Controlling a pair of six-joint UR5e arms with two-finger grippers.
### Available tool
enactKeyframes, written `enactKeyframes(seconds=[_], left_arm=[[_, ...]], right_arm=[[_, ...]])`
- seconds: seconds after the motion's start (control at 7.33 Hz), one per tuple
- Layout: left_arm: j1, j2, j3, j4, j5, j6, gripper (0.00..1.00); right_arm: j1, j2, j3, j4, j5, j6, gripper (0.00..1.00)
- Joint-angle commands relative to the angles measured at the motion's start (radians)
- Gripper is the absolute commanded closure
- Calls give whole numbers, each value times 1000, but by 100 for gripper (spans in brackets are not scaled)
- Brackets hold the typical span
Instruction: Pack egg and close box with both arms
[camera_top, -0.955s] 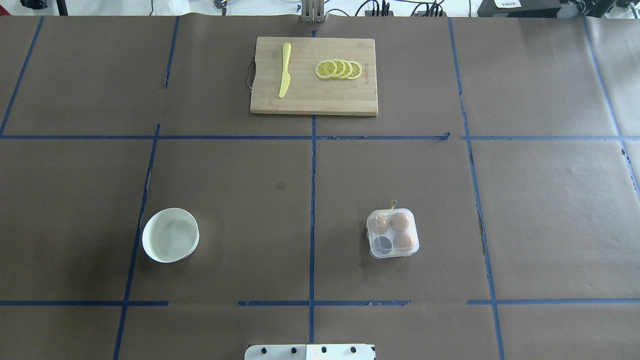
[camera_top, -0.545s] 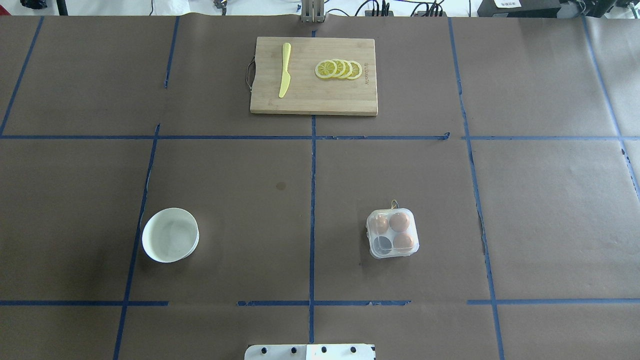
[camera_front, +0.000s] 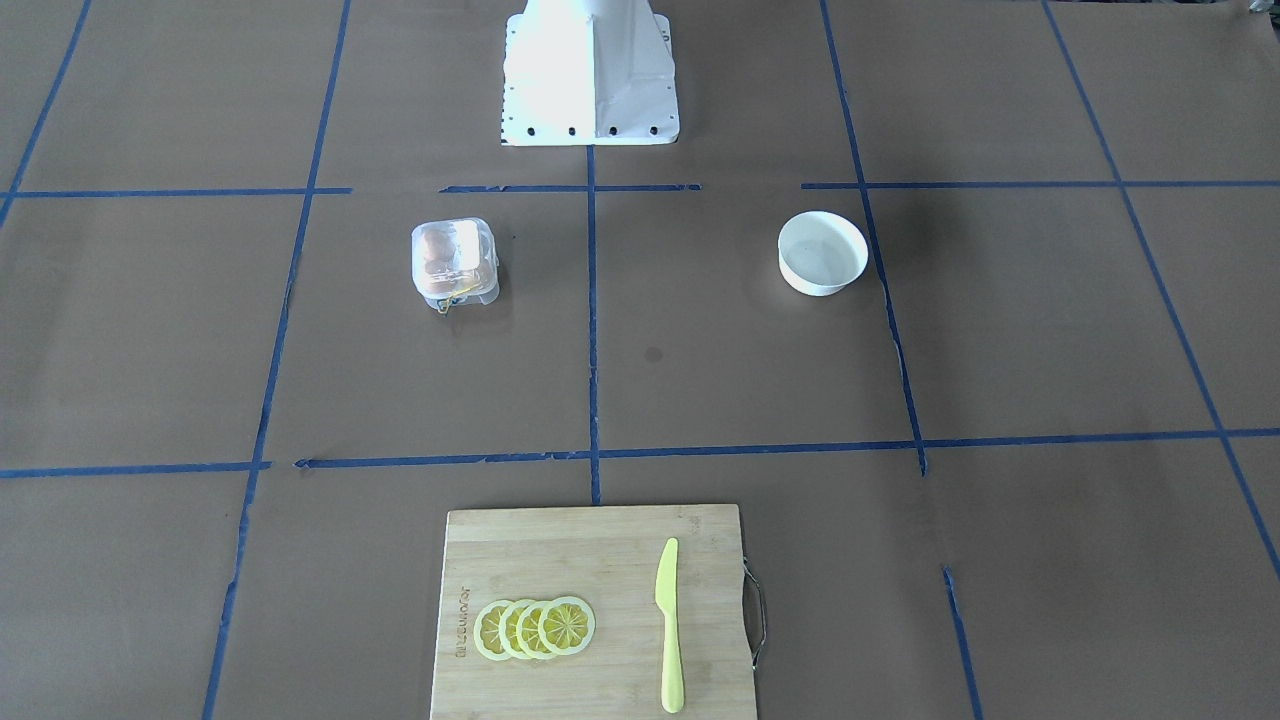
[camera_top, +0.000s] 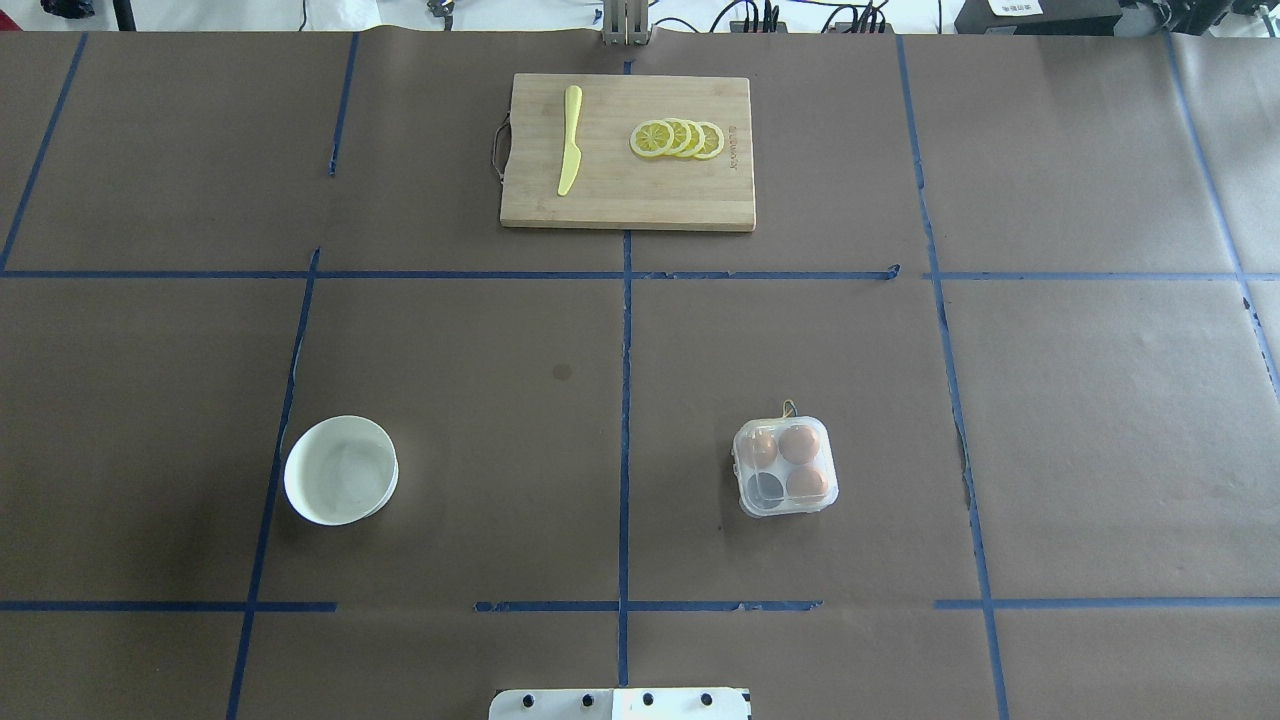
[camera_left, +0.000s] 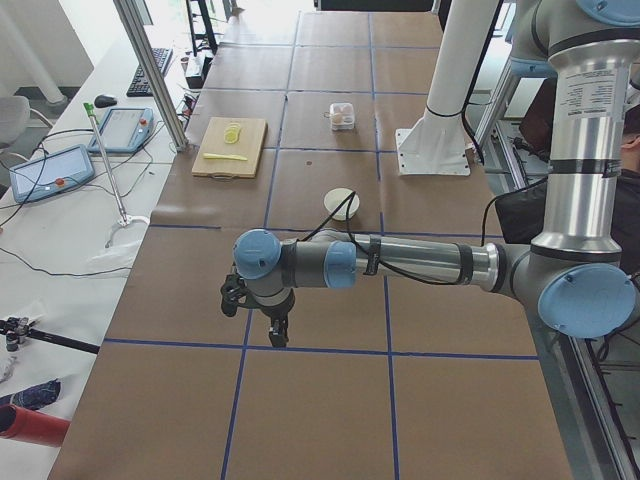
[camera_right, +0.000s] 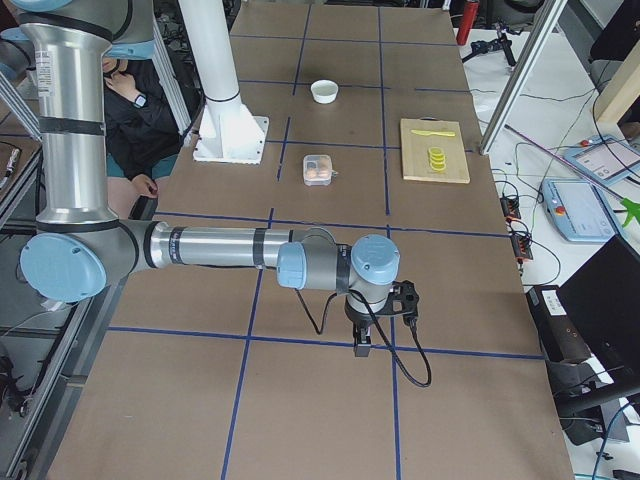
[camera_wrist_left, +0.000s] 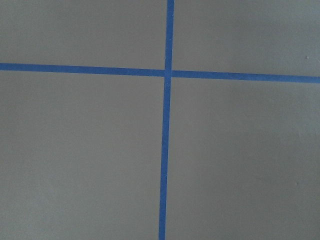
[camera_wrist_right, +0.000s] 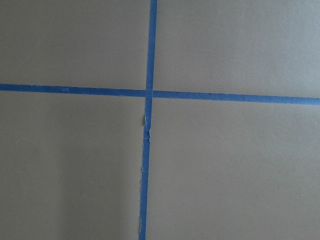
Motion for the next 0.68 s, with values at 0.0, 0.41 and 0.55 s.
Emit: enactKeyframes(seconds=[0.0,0.41,0.55], left_arm=[[1,-6,-1,-1,1,0,0],[1,-4,-1,-13,2,0,0],[1,-6,-1,-16,2,0,0]], right_arm=[[22,-7,5,0,58,2,0],[22,-18,27,4,97,118,0],[22,-18,27,5,95,118,0]])
